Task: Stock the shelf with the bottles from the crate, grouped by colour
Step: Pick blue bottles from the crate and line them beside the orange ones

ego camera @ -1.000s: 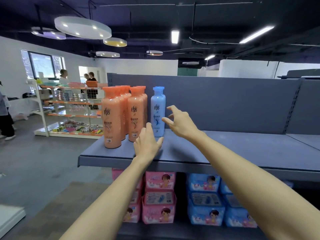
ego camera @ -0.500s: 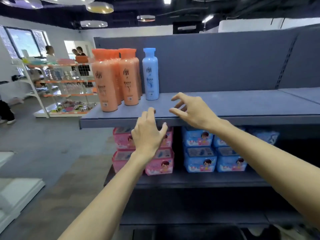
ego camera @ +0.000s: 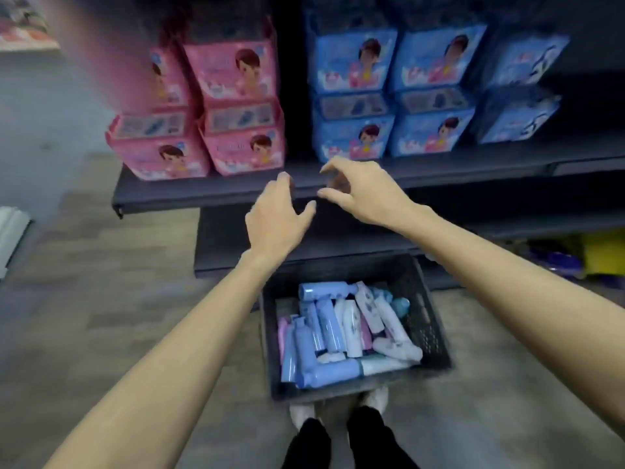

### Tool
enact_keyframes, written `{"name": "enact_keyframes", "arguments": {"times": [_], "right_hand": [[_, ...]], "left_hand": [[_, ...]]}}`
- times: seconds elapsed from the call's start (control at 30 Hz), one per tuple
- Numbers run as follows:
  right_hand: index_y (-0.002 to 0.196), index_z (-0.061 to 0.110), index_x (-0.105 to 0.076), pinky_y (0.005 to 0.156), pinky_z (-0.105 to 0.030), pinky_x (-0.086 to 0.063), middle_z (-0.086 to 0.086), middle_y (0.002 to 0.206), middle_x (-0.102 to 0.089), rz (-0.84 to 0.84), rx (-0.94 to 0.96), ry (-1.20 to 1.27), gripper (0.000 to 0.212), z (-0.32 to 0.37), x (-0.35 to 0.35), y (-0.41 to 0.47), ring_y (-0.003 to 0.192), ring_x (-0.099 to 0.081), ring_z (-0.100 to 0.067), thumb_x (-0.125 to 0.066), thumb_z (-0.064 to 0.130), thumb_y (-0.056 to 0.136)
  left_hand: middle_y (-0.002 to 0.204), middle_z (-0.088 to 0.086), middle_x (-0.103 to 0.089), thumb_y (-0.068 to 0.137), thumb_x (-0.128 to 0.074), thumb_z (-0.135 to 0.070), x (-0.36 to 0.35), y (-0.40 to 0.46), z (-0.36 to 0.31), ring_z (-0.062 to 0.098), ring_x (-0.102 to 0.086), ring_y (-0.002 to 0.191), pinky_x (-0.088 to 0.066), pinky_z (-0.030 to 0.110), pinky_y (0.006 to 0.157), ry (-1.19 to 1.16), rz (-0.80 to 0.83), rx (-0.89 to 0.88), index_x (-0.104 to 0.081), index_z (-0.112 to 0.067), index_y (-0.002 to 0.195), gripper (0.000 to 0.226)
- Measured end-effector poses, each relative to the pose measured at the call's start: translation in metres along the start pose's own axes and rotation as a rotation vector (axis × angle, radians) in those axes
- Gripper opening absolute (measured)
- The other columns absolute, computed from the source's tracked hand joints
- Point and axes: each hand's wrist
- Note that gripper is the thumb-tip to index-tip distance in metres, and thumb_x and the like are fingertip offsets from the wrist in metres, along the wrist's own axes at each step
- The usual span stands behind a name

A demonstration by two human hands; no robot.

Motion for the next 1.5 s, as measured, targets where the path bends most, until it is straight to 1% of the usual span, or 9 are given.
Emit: {"name": "enact_keyframes", "arguments": {"times": [0.33, 0.43, 0.57, 0.73, 0.9, 1.0, 1.17, 1.37, 1.5], "right_hand": [[0.123, 0.021, -0.057, 0.086, -0.044, -0.053, 0.007, 0.102, -0.068, 0.361, -0.339, 0.171, 0.038, -0.114, -0.220, -0.066, 0.091, -0.066, -0.018, -0.065, 0.041, 0.092], [0.121, 0.021, -0.057, 0.083, -0.042, -0.055, 0.009, 0.097, -0.068, 0.413, -0.409, 0.220, 0.035, -0.142, -0.274, -0.078, 0.088, -0.067, -0.018, -0.065, 0.040, 0.093], [0.122, 0.019, -0.055, 0.082, -0.044, -0.055, 0.010, 0.093, -0.063, 0.491, -0.468, 0.271, 0.036, -0.170, -0.335, -0.090, 0.094, -0.065, -0.021, -0.064, 0.041, 0.094], [0.124, 0.014, -0.056, 0.082, -0.042, -0.055, -0.006, 0.103, -0.069, 0.579, -0.520, 0.332, 0.045, -0.173, -0.408, -0.092, 0.094, -0.065, -0.026, -0.068, 0.041, 0.091], [0.142, 0.013, -0.039, 0.095, -0.043, -0.049, -0.016, 0.134, -0.053, 0.652, -0.564, 0.263, 0.077, -0.149, -0.468, -0.088, 0.120, -0.055, -0.036, -0.073, 0.050, 0.084], [0.142, 0.013, -0.036, 0.095, -0.043, -0.047, -0.015, 0.136, -0.049, 0.616, -0.604, 0.166, 0.083, -0.139, -0.486, -0.085, 0.123, -0.054, -0.037, -0.076, 0.051, 0.080], [0.131, 0.010, -0.043, 0.091, -0.042, -0.049, -0.014, 0.128, -0.058, 0.542, -0.629, 0.175, 0.071, -0.144, -0.497, -0.085, 0.117, -0.059, -0.036, -0.078, 0.043, 0.080], [0.120, 0.007, -0.050, 0.078, -0.036, -0.046, -0.014, 0.115, -0.062, 0.486, -0.468, 0.289, 0.062, -0.151, -0.469, -0.094, 0.105, -0.060, -0.034, -0.081, 0.040, 0.078], [0.112, 0.009, -0.052, 0.075, -0.037, -0.048, -0.007, 0.100, -0.062, 0.376, -0.361, 0.394, 0.061, -0.145, -0.416, -0.082, 0.090, -0.059, -0.026, -0.081, 0.047, 0.074]], "left_hand": [[0.100, 0.000, -0.062, 0.085, -0.064, -0.045, -0.171, -0.125, 0.115, 0.028, -0.061, 0.090, -0.045, 0.036, 0.067, -0.006, 0.444, 0.360, -0.050, -0.018, 0.105, 0.037], [0.102, -0.002, -0.065, 0.085, -0.065, -0.044, -0.209, -0.151, 0.144, 0.025, -0.060, 0.094, -0.039, 0.032, 0.068, -0.063, 0.489, 0.492, -0.052, -0.019, 0.106, 0.036], [0.100, 0.001, -0.065, 0.085, -0.067, -0.040, -0.249, -0.176, 0.172, 0.027, -0.061, 0.095, -0.046, 0.035, 0.073, -0.081, 0.522, 0.609, -0.052, -0.016, 0.104, 0.034], [0.107, 0.009, -0.060, 0.082, -0.068, -0.040, -0.279, -0.212, 0.181, 0.034, -0.059, 0.098, -0.050, 0.044, 0.080, -0.084, 0.623, 0.685, -0.052, -0.011, 0.102, 0.039], [0.110, 0.008, -0.057, 0.085, -0.066, -0.040, -0.285, -0.226, 0.186, 0.032, -0.057, 0.100, -0.048, 0.039, 0.077, -0.056, 0.656, 0.699, -0.052, -0.011, 0.107, 0.039], [0.109, 0.006, -0.057, 0.085, -0.065, -0.040, -0.288, -0.225, 0.188, 0.030, -0.058, 0.099, -0.050, 0.041, 0.079, -0.044, 0.666, 0.705, -0.052, -0.012, 0.107, 0.038], [0.115, 0.005, -0.057, 0.086, -0.065, -0.039, -0.290, -0.221, 0.188, 0.027, -0.059, 0.103, -0.052, 0.043, 0.082, -0.065, 0.677, 0.731, -0.048, -0.013, 0.115, 0.042], [0.116, 0.009, -0.057, 0.084, -0.067, -0.036, -0.292, -0.212, 0.191, 0.034, -0.059, 0.103, -0.051, 0.045, 0.085, -0.053, 0.690, 0.770, -0.048, -0.008, 0.114, 0.045], [0.117, 0.010, -0.061, 0.086, -0.068, -0.029, -0.284, -0.204, 0.188, 0.032, -0.060, 0.106, -0.051, 0.043, 0.086, -0.079, 0.575, 0.739, -0.051, -0.009, 0.122, 0.044]]}}
Point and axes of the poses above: each hand's wrist, its own y-axis towards the middle knuckle, its own x-axis out of the back of the hand, z = x × y
